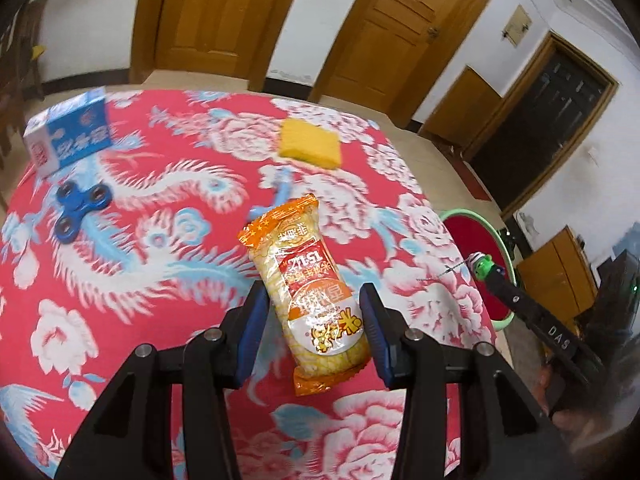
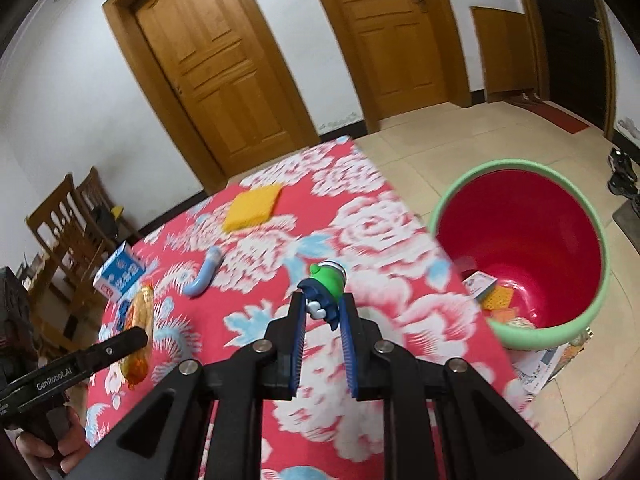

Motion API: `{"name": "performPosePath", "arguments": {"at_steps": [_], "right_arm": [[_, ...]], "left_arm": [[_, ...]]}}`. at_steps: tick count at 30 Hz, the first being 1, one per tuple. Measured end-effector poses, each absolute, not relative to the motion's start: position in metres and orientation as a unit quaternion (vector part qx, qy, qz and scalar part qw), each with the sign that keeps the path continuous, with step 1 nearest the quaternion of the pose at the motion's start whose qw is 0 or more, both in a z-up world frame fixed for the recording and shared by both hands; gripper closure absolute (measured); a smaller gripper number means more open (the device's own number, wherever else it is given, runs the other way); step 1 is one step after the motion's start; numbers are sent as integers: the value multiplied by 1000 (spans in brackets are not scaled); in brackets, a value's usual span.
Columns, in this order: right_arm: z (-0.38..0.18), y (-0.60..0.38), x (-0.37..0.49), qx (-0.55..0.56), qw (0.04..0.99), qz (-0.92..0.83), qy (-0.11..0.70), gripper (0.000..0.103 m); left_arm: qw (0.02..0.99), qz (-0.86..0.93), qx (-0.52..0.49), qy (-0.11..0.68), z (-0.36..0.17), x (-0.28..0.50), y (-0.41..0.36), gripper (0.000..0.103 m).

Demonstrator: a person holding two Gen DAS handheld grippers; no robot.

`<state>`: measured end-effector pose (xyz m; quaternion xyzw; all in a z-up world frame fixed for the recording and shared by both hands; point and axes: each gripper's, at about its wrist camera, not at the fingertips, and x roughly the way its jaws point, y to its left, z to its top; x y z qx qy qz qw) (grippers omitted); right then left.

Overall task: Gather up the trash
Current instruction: 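Carry the snack bag and green toy over the bucket with both tools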

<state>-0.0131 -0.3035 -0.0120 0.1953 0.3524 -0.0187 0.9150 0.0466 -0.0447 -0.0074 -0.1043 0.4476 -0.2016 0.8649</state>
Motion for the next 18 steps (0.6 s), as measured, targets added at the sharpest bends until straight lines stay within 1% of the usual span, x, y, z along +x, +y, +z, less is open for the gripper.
{"name": "performPosePath", "arguments": {"at_steps": [9, 18], "right_arm": [[-6, -358, -27, 220, 917, -67, 325, 84], [-16, -414, -34, 247, 908, -116, 319, 84]], "left_arm": [[863, -233, -69, 443, 1, 50, -93, 56], [855, -268, -32, 443, 3, 58, -154, 56]]}}
